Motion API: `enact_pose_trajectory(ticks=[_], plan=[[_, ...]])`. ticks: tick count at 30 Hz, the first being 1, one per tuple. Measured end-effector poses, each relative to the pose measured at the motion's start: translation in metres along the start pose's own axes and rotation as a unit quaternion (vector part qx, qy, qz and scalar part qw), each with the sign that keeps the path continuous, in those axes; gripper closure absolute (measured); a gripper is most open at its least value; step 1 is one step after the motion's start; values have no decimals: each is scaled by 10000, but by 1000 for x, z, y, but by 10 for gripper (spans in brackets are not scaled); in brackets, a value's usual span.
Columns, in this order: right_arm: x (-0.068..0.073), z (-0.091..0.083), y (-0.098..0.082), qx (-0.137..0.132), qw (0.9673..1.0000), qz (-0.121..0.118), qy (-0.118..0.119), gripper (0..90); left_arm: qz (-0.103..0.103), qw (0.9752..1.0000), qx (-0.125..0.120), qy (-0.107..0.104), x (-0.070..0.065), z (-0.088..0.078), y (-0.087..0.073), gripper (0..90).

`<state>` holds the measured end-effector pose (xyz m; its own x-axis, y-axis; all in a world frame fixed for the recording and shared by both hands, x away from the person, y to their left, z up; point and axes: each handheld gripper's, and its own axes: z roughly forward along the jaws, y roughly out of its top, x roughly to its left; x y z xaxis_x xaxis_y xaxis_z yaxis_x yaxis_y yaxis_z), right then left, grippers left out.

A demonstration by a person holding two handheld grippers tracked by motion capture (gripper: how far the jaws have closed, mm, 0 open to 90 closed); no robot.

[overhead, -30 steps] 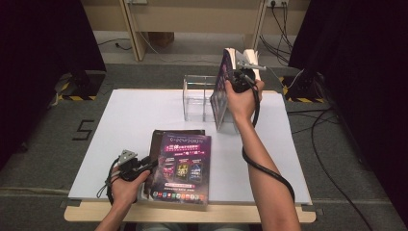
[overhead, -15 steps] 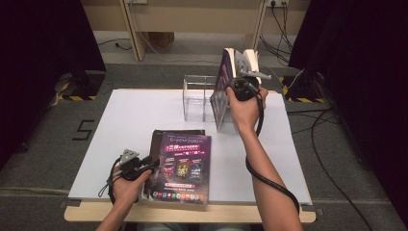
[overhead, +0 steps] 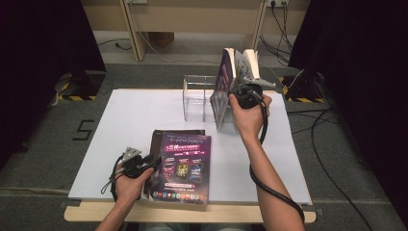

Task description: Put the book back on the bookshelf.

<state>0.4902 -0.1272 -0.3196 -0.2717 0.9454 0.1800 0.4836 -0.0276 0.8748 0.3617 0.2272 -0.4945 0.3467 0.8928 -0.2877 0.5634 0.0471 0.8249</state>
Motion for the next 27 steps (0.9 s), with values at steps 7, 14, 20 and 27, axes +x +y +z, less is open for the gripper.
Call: enact_pose_trajectory(ticks=[7,14,20,27], plan=[[0,-8,-10,12,10000,-48,49,628,-10,10000,-2,15,0,1,0,549],[-2,-12,-24,125,9998,-63,106,625,-34,10000,-3,35,1,1,1,544],[-4,-15,-39,251,9995,-75,150,621,-43,10000,16,48,2,3,2,539],[-9,-16,-60,467,9985,-14,276,615,-78,10000,5,56,2,6,4,535]])
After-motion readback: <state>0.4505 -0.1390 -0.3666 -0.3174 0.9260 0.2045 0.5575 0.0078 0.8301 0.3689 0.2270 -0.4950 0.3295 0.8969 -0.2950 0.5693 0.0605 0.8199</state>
